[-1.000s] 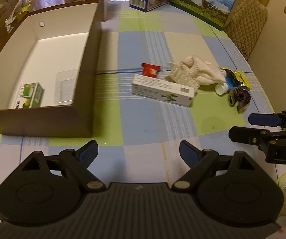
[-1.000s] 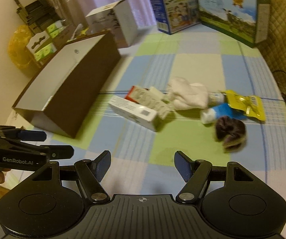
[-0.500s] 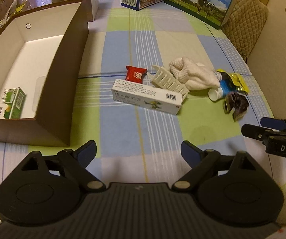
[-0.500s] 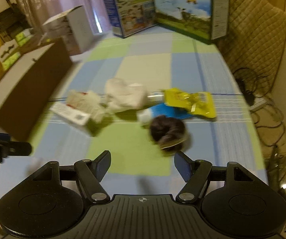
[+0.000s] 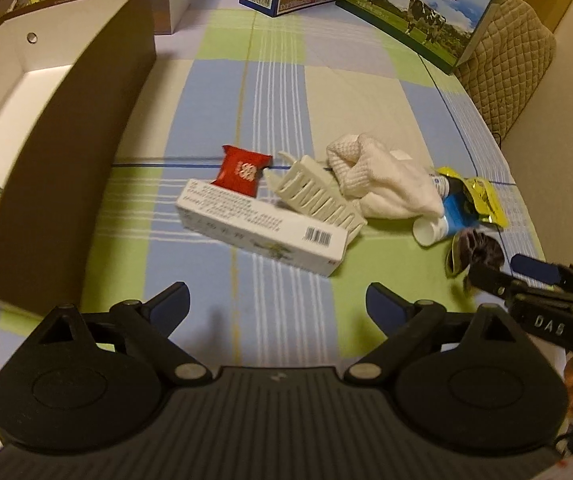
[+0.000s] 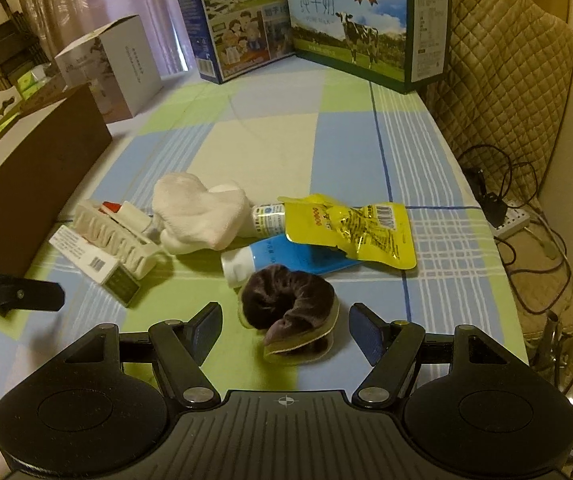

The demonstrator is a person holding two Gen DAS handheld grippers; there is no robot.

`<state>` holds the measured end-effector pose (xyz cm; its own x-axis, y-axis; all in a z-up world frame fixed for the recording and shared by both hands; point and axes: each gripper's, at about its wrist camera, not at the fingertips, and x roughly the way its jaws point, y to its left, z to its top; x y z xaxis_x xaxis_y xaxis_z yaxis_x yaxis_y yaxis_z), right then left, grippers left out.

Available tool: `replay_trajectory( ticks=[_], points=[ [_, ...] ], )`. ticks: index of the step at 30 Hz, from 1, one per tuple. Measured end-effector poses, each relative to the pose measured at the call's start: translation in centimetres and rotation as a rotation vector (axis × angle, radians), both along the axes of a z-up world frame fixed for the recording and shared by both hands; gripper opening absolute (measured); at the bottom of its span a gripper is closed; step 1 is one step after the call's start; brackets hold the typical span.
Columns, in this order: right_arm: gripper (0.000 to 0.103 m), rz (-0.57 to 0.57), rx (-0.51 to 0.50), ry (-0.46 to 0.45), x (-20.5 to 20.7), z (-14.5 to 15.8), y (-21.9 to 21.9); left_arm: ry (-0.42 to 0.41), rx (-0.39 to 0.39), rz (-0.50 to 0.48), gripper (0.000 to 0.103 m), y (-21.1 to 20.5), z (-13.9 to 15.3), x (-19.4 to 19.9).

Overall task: Organize objects
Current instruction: 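Grasp the white ointment box with the left tool while the right tool grasps the brown scrunchie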

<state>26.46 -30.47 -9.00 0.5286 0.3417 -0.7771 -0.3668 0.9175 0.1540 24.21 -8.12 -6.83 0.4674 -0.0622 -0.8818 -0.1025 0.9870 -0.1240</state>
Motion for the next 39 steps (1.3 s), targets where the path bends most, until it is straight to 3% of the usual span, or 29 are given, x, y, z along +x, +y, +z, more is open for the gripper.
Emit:
replay_trajectory(
  ticks=[16, 21, 24, 27, 30, 33, 35, 39],
  points=[
    [0.068, -0.019, 0.005, 0.041, 1.1, -1.1, -0.6, 0.044, -0.061, 0.153, 0.094, 0.5, -3.6, 5.4],
    [0.068, -0.016, 0.01, 0.053, 1.1, -1.3, -0.6, 0.052, -0.036, 0.147, 0.094, 1.2, -3.6, 5.4],
    [0.068, -0.014, 0.012, 0.059, 1.2, -1.5, -0.6, 0.064, -0.001, 0.152, 0.089, 2.2, -3.6, 4.9],
    [0.068, -0.011, 0.012, 0.064, 1.2, -1.6, -0.5, 0.081, -0.001, 0.164, 0.083, 3.7, -3.9, 4.1],
    [0.068, -0.007, 0.01, 0.068, 1.3, -1.8, -0.4, 0.083, 0.016, 0.16, 0.072, 4.7, -4.1, 3.7],
    [0.068, -0.002, 0.002, 0.062, 1.3, -1.8, -0.3, 0.082, 0.036, 0.144, 0.056, 5.0, -4.4, 3.9],
    [0.068, 0.0, 0.005, 0.052, 1.3, -1.7, -0.2, 0.076, 0.044, 0.11, 0.037, 4.8, -4.5, 4.0],
    [0.068, 0.008, 0.008, 0.033, 1.6, -1.6, 0.1, 0.066, 0.118, 0.045, 0.024, 3.9, -4.6, 3.9]
  ],
)
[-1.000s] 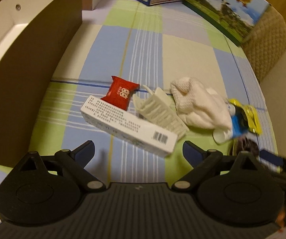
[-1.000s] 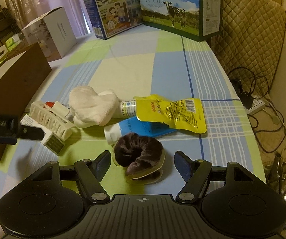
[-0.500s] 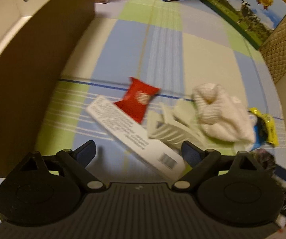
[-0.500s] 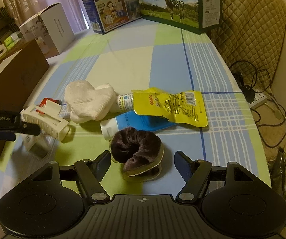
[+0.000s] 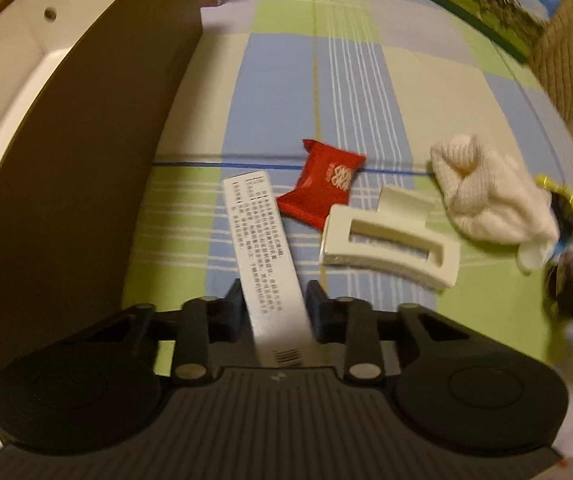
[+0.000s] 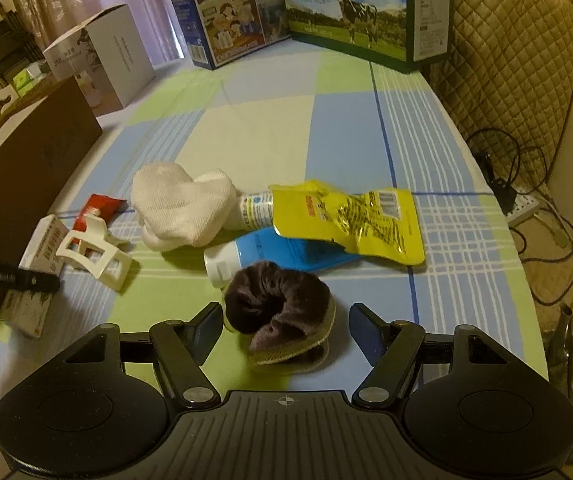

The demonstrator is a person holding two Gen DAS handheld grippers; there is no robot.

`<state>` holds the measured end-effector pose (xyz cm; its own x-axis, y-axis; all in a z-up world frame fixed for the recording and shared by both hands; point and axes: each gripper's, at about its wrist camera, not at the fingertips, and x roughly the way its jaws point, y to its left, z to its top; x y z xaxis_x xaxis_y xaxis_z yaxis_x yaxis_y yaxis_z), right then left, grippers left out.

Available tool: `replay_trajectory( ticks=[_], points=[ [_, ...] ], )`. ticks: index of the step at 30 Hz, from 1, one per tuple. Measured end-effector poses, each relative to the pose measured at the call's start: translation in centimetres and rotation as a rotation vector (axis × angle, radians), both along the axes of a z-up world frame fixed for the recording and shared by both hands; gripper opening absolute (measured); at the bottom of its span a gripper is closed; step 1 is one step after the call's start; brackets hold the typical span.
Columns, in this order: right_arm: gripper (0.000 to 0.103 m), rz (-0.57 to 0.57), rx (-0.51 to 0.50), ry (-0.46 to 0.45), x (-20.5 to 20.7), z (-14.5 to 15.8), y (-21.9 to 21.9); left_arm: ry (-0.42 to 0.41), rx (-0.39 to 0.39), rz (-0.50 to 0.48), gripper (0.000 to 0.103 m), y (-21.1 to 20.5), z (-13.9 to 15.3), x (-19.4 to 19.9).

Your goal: Organize objects

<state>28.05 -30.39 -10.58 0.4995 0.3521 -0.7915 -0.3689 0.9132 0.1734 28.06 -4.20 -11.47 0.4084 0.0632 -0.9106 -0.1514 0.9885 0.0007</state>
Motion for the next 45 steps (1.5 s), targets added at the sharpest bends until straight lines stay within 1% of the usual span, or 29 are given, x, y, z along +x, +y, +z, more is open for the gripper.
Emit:
replay_trajectory(
  ticks=[2, 4, 5, 6, 7, 9, 10, 12, 15, 20, 24, 25, 26, 29, 37, 45],
  points=[
    [0.067, 0.01, -0.002, -0.001, 0.2, -0.2, 0.3, -0.007, 0.026, -0.025, 0.023, -0.1, -0.1, -0.5],
    [0.067, 0.02, -0.004, -0.015, 0.1, -0.3, 0.6, -0.006, 0.029, -0.037, 0.022, 0.0, -0.1, -1.1],
    [0.063, 0.025, -0.011, -0.019, 0.1, -0.4, 0.8, -0.003, 0.028, -0.039, 0.022, 0.1, -0.1, -1.4],
    [0.05, 0.035, -0.025, -0.01, 0.1, -0.6, 1.0, 0.0, 0.029, -0.042, 0.022, 0.3, -0.1, -1.7],
    [0.048, 0.043, -0.036, -0.006, 0.1, -0.8, 1.2, 0.003, 0.03, -0.044, 0.022, 0.5, -0.1, -2.1],
    [0.038, 0.061, -0.062, -0.026, -0.2, -0.9, 1.4, 0.015, 0.029, -0.047, 0.022, 0.7, 0.0, -2.9],
    [0.035, 0.065, -0.07, -0.028, -0.3, -0.9, 1.4, 0.021, 0.025, -0.05, 0.022, 0.8, 0.0, -3.3],
    [0.029, 0.067, -0.059, -0.016, -0.3, -0.9, 1.3, 0.03, 0.013, -0.052, 0.022, 0.9, 0.2, -4.1],
    [0.027, 0.073, -0.056, -0.006, -0.7, -0.8, 1.2, 0.033, 0.002, -0.054, 0.022, 1.0, 0.3, -4.9],
    [0.026, 0.093, -0.051, 0.014, -1.8, -0.6, 1.8, 0.029, 0.004, -0.063, 0.023, 0.9, 0.2, -4.7],
    [0.026, 0.103, -0.05, 0.024, -2.4, -0.6, 2.2, 0.028, 0.012, -0.073, 0.024, 0.8, 0.3, -3.9],
    [0.026, 0.107, -0.047, 0.027, -2.6, -0.6, 2.2, 0.03, 0.015, -0.078, 0.022, 0.8, 0.3, -3.8],
    [0.026, 0.112, -0.045, 0.03, -2.8, -0.5, 2.1, 0.03, 0.019, -0.085, 0.022, 0.7, 0.3, -3.7],
    [0.026, 0.118, -0.039, 0.037, -3.6, -0.5, 2.2, 0.026, 0.043, -0.106, 0.022, 0.2, 0.3, -3.7],
    [0.026, 0.136, -0.037, 0.053, -5.3, -0.3, 2.7, 0.028, 0.028, -0.123, 0.021, -0.2, 0.1, -4.7],
    [0.023, 0.155, -0.01, 0.077, -7.3, 0.1, 3.9, 0.024, 0.02, -0.148, 0.021, -0.2, 0.5, -6.4]
  ],
)
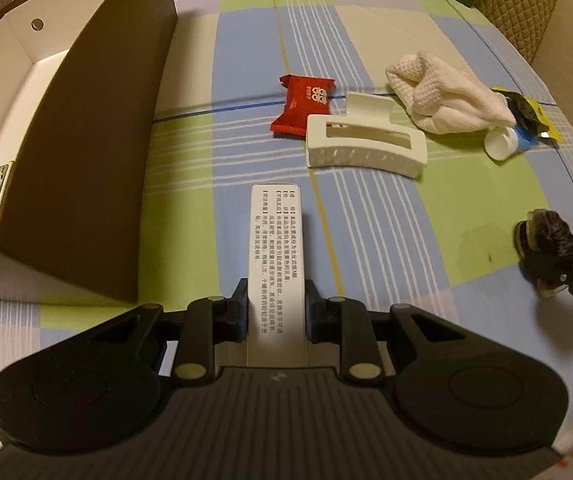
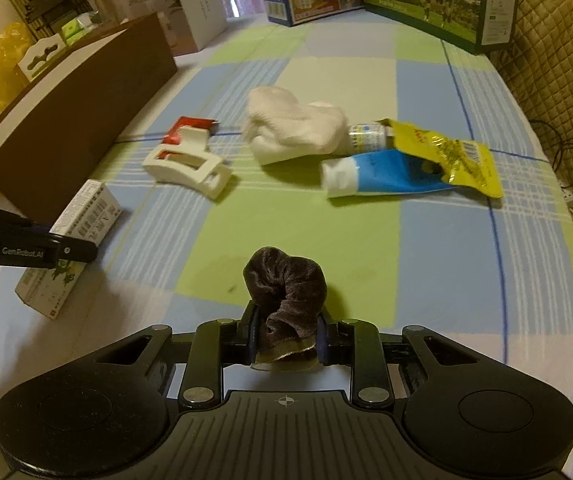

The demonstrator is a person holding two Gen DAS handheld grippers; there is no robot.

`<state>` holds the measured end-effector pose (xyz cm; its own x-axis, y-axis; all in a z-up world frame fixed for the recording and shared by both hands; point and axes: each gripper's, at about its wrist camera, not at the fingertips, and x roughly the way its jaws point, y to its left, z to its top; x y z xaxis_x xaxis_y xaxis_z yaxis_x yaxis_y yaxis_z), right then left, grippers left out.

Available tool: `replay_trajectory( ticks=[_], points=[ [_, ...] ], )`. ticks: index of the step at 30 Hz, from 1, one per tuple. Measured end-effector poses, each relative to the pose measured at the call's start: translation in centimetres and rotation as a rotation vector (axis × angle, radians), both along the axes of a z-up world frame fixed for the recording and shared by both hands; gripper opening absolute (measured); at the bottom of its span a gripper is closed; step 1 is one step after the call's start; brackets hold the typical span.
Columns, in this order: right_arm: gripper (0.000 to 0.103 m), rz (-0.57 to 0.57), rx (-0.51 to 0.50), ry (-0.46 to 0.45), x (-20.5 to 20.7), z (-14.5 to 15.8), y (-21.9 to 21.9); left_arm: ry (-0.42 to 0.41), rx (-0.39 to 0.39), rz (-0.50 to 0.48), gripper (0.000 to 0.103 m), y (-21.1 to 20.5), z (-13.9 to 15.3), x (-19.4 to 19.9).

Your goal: Organize objects

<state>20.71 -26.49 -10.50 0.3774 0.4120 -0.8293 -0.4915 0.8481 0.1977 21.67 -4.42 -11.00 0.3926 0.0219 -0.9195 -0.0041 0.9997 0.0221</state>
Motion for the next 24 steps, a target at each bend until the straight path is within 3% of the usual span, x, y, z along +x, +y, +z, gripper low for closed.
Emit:
replay_trajectory(
  ticks=[9, 16, 24],
  points=[
    [0.023, 0.04, 0.076, -0.008, -1.9, 2.5, 3.3, -0.063, -0.036, -0.029, 0.021, 1.0, 2.7, -2.1],
    [0.023, 0.106, 0.173, -0.057, -2.8, 6.5, 7.8, -0.165, -0.091, -0.047, 0.021, 2.6, 7.1, -4.0],
    [0.023, 0.234, 0.293, -0.071, -3.6, 9.8, 14.6, -0.267, -0.114, 0.004, 0.021, 7.3, 11.8, -6.4]
  ],
)
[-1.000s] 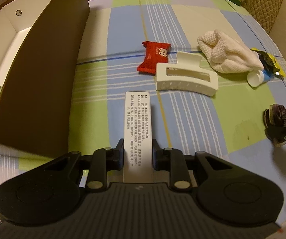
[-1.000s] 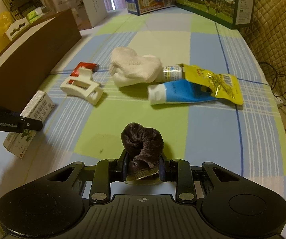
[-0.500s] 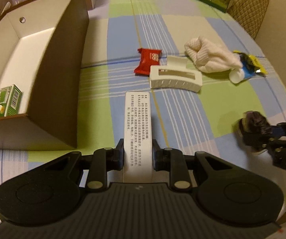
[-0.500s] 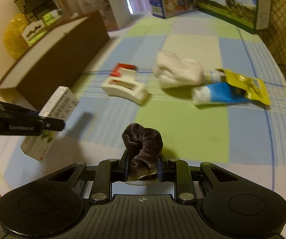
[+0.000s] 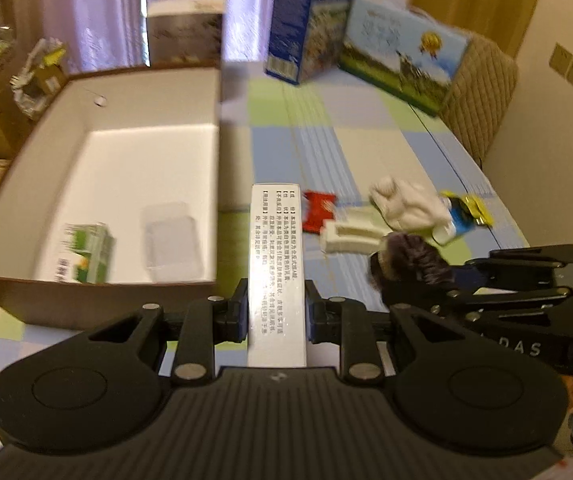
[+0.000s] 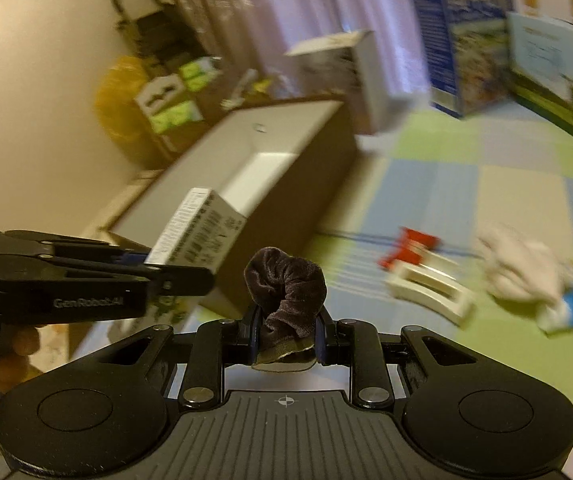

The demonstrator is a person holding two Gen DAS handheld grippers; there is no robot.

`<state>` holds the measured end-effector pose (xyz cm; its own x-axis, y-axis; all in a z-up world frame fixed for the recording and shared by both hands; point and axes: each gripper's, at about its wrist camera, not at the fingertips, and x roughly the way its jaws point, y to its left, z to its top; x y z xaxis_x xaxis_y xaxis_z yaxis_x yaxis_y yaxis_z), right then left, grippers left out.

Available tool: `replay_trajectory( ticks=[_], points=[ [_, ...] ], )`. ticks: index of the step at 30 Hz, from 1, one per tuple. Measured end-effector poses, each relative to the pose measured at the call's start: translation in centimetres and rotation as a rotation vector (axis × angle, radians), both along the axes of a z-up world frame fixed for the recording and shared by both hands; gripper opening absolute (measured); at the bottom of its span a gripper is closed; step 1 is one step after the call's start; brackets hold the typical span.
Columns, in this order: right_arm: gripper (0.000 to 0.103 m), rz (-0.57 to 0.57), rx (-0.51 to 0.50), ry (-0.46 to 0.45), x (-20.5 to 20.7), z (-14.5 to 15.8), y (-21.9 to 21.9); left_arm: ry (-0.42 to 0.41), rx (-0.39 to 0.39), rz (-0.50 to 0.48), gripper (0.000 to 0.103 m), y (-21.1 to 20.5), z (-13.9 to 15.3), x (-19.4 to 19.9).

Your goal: Organize objects

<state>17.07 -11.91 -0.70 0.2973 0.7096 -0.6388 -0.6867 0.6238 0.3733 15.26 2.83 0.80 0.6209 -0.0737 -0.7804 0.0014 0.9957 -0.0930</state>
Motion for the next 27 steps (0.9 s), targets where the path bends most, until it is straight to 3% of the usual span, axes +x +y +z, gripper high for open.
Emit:
replay_trajectory(
  ticks=[6, 13, 18, 27],
  points=[
    [0.023, 0.078, 0.045, -0.016, 0.4, 1.3, 5.5, -0.046, 0.019, 0.076, 0.021, 4.6, 2.2, -0.6],
    [0.023, 0.081, 0.012, -0.035, 2.7, 1.4, 11.3, -0.064, 0.054, 0.154, 0.021, 10.0, 3.1, 1.0],
    [0.023, 0.047, -0.023, -0.027, 5.0, 0.3, 14.3, -0.045, 0.107, 0.167, 0.021, 12.9, 2.4, 3.6],
    [0.023, 0.014, -0.101, -0.002, 9.1, -2.1, 18.9, 0.024, 0.123, 0.135, 0.021, 16.6, -0.3, 9.3]
  ],
)
